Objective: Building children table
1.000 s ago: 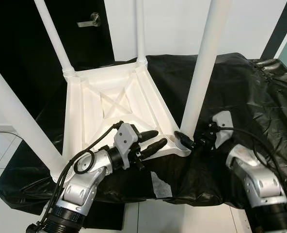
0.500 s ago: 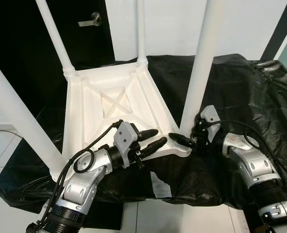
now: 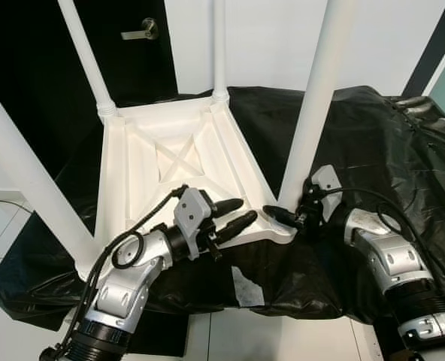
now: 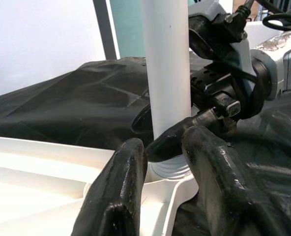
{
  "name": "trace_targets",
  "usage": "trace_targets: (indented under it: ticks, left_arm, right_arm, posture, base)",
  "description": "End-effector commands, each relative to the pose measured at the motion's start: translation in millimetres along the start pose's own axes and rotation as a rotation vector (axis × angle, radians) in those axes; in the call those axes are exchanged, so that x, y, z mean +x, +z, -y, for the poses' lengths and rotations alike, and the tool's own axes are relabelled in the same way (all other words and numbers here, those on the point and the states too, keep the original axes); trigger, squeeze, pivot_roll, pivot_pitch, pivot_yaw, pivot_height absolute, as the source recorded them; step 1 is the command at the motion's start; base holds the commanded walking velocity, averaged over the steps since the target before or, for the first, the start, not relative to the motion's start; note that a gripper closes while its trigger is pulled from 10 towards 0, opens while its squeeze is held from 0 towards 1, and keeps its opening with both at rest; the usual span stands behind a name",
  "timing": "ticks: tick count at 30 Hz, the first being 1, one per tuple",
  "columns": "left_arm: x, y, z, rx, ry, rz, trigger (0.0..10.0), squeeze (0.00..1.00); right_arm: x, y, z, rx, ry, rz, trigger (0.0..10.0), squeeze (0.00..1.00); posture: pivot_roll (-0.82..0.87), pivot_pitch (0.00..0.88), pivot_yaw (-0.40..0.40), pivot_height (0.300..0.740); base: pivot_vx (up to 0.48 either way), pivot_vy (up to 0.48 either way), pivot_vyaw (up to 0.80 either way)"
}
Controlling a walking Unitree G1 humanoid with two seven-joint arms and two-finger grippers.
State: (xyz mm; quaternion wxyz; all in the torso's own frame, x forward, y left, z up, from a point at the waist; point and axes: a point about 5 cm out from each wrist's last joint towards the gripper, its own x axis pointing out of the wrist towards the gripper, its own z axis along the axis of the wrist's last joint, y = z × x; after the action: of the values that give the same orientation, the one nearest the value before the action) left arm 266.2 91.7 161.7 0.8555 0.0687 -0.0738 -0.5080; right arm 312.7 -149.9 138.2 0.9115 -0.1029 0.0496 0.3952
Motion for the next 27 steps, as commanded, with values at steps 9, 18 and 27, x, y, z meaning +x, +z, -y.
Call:
trace_targets:
  ticks: [9,18,27]
  left_arm:
    - [-2.5,-4.9,3.9,-0.005,-0.001,-0.029,10.0,0.00]
    - [-2.9,-4.3,4.5,-0.005,-0.007,-0.030,10.0,0.00]
    - [-4.0,-4.1,5.6,-0.004,-0.012,-0.031,10.0,0.00]
  right_arm:
    - [17.1,-27.0,-31.0,0.168,-0.459,-0.083,10.0,0.00]
    - [24.6,-25.2,-55.3,0.334,-0.674,-0.066,10.0,0.00]
    - [27.4,-15.7,-62.3,0.341,-0.677,-0.025,10.0,0.00]
  posture:
    - [-0.03,0.000,0.005,0.740]
    - [-0.02,0.000,-0.003,0.740]
    - [-0.01,0.000,-0.003,0.740]
  base:
    - [0.000,0.000,0.00]
    - [0.000,0.000,0.00]
    - [0.000,0.000,0.00]
